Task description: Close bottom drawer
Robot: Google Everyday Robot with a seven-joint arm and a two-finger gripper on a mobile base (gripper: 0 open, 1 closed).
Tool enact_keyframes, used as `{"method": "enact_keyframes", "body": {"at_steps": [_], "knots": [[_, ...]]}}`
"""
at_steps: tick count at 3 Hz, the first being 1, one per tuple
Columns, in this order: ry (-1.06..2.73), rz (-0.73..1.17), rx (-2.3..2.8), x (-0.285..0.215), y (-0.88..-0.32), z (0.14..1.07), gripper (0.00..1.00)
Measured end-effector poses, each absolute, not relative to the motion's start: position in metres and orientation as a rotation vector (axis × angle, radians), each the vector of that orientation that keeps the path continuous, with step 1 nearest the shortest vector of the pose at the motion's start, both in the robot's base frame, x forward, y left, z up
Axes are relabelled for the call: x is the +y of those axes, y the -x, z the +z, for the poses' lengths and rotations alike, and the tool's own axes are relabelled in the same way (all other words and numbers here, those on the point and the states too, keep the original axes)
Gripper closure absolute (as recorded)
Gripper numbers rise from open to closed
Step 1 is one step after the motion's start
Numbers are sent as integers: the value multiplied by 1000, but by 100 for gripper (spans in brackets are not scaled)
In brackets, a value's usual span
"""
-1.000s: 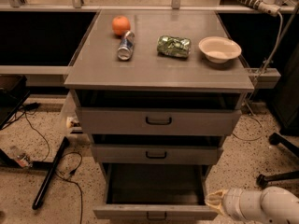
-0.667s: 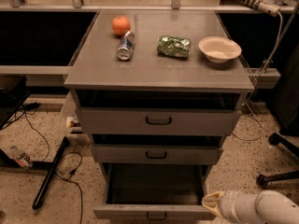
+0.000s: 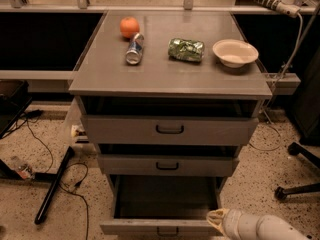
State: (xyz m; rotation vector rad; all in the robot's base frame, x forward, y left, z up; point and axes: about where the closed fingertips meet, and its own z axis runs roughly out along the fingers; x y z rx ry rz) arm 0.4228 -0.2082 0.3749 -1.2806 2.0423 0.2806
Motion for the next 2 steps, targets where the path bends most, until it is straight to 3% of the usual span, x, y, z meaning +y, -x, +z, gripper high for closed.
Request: {"method": "enact_keyframes", "body": {"at_steps": [2], "knots": [[1279, 260, 1979, -218, -451, 282, 100]]}}
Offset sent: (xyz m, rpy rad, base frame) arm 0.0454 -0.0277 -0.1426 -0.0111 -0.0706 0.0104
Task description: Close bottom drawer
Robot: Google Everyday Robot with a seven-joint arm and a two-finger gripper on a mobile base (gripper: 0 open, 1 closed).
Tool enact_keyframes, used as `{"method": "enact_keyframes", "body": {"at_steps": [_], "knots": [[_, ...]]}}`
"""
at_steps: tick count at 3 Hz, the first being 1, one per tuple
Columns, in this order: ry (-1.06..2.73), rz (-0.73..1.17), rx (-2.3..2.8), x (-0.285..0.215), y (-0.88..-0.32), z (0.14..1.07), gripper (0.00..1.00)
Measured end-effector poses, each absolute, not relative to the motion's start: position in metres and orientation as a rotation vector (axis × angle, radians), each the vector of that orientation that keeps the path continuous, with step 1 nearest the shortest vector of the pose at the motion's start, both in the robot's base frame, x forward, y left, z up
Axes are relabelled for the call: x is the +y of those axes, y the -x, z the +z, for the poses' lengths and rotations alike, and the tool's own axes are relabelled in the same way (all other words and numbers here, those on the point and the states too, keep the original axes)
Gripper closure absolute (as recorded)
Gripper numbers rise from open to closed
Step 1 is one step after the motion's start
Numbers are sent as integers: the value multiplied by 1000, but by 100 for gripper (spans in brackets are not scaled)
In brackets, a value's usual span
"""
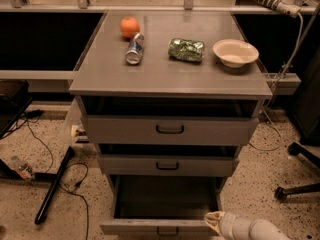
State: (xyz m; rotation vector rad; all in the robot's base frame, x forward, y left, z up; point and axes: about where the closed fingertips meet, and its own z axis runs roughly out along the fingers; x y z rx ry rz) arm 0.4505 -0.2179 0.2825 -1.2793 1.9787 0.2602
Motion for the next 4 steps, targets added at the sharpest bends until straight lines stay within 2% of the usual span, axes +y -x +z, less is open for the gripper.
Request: {"method": "enact_keyframes", "body": {"at_steps": [1, 2, 4], "knots": [[1260, 216, 2028, -241, -470, 261, 100], [1261, 212, 2029, -243, -471, 260, 100], [1493, 406, 1884, -205, -430, 275, 100]]}}
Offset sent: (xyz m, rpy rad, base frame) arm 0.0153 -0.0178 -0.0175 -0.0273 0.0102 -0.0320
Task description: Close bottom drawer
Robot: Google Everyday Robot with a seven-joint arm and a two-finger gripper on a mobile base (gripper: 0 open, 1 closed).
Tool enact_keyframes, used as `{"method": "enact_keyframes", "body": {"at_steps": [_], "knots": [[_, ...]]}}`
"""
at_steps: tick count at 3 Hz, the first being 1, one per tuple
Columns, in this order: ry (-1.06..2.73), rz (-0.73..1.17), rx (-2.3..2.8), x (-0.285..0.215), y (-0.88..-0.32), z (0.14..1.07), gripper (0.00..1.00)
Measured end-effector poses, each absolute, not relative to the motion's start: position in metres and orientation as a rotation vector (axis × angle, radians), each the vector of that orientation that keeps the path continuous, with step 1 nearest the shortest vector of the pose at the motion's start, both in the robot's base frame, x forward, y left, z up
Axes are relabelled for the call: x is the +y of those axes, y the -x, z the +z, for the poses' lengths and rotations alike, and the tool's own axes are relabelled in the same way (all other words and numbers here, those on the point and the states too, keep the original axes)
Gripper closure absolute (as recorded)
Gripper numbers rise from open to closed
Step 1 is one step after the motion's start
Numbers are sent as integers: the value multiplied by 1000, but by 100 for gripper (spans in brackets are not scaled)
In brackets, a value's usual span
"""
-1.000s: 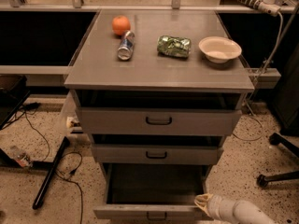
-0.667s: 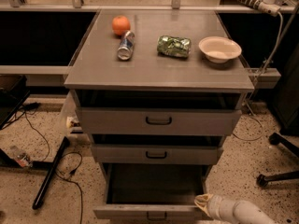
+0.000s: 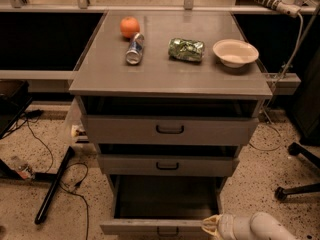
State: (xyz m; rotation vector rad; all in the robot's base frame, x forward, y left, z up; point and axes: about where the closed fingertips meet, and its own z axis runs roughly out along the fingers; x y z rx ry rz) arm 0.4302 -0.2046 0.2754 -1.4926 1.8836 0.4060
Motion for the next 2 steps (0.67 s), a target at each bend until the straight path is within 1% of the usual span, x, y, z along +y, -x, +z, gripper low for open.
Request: {"method": "enact_keyframes", "body": {"at_steps": [1, 2], "knots": [[1589, 529, 1816, -187, -404, 276, 100], [1637, 588, 1834, -177, -385, 253, 100]]}}
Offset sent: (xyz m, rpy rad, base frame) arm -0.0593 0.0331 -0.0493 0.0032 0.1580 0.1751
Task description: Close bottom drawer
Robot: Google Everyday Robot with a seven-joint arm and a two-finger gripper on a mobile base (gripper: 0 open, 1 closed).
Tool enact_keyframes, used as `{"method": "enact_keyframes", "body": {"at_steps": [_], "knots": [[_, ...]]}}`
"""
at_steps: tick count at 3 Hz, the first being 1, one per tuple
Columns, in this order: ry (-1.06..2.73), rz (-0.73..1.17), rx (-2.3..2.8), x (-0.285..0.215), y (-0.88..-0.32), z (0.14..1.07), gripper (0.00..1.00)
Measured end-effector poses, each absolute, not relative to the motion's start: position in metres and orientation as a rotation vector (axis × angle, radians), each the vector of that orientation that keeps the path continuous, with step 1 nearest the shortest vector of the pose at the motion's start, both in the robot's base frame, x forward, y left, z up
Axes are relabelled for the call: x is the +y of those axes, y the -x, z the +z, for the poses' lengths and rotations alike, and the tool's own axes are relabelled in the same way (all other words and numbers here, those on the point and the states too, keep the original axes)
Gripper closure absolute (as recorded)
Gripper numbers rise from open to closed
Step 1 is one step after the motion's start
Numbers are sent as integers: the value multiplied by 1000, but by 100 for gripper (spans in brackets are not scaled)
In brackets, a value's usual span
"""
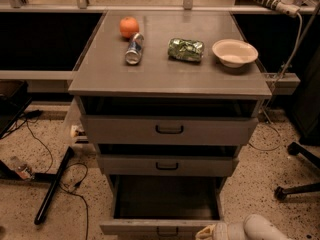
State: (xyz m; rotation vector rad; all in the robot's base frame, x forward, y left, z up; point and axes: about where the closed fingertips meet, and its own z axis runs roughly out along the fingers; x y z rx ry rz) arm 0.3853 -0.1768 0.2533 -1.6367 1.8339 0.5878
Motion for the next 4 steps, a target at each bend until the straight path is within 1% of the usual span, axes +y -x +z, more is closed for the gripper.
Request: {"method": "enact_keyframes", "body": {"at_steps": [1, 2, 3, 4], "knots": [[1703, 564, 1907, -169, -368, 215, 100], [1730, 460, 1997, -170, -369, 183, 100], [1652, 336, 2058, -176, -399, 179, 100], [1530, 205, 2071, -186, -447, 196, 100]]}}
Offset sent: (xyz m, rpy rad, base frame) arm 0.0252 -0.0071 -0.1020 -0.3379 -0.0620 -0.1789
